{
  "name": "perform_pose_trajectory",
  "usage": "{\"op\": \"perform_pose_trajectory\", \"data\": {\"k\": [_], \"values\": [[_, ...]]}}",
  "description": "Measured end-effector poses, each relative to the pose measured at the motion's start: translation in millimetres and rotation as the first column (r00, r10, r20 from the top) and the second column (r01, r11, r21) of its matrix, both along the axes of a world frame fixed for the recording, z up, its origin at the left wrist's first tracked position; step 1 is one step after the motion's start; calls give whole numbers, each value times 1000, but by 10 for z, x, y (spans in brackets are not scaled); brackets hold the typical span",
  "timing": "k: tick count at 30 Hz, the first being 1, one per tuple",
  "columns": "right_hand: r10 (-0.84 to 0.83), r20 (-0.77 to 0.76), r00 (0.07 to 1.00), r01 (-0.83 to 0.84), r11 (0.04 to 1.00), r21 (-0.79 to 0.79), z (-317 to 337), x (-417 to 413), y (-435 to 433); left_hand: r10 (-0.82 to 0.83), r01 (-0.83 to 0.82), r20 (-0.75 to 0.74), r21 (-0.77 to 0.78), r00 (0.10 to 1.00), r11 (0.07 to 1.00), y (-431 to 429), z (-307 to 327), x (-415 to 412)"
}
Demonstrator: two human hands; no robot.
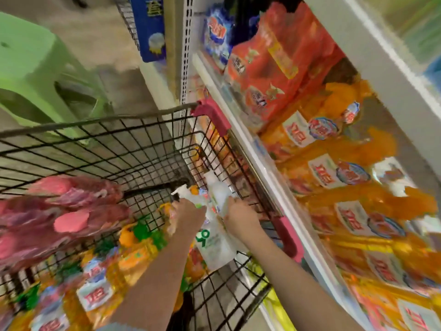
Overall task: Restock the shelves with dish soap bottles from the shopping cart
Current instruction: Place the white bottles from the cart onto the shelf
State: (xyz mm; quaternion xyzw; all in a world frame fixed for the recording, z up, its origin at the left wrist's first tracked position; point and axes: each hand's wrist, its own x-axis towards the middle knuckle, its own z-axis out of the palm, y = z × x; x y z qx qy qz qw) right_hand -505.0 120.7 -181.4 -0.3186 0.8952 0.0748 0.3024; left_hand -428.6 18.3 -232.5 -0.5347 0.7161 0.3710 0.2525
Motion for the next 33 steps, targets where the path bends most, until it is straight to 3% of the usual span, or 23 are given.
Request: {"op": "perform_pose_trajectory", "data": {"k": [5, 10, 13, 16, 19, 22, 25, 28, 31, 33], "values": [[3, -87, 996, 2, 998, 57, -313, 45, -73, 116, -122, 60, 98, 991, 988, -65, -241, -141], [-1, -196, 981, 26, 992, 124, -478, 89, -147, 180, -191, 130, 79, 975, 978, -106, -300, -286], [-33, -165, 986, 59, 986, 157, -553, 71, -156, 247, -254, 64, 146, 967, 956, -124, -411, -241], [-2, -142, 990, 37, 969, 243, -463, 51, -235, 391, -347, -112, 286, 913, 893, -188, -431, -69], [95, -324, 941, -33, 981, 191, -552, 11, -231, 467, -386, -171, 361, 867, 849, -216, -394, 153], [142, -321, 937, -30, 943, 331, -522, 76, -292, 400, -358, -92, 299, 912, 884, -233, -378, 241], [116, -314, 942, -20, 956, 293, -657, 42, -294, 279, -275, 20, 235, 960, 932, -200, -293, 129], [91, -268, 959, -9, 957, 290, -640, 52, -302, 269, -274, 52, 245, 962, 930, -155, -288, -32], [125, -289, 949, -37, 955, 293, -555, 37, -311, 284, -285, 35, 202, 958, 937, -76, -1210, -29], [142, -291, 946, -61, 961, 268, -622, 28, -294, 308, -309, 36, 175, 951, 935, -20, -1276, -68]]}}
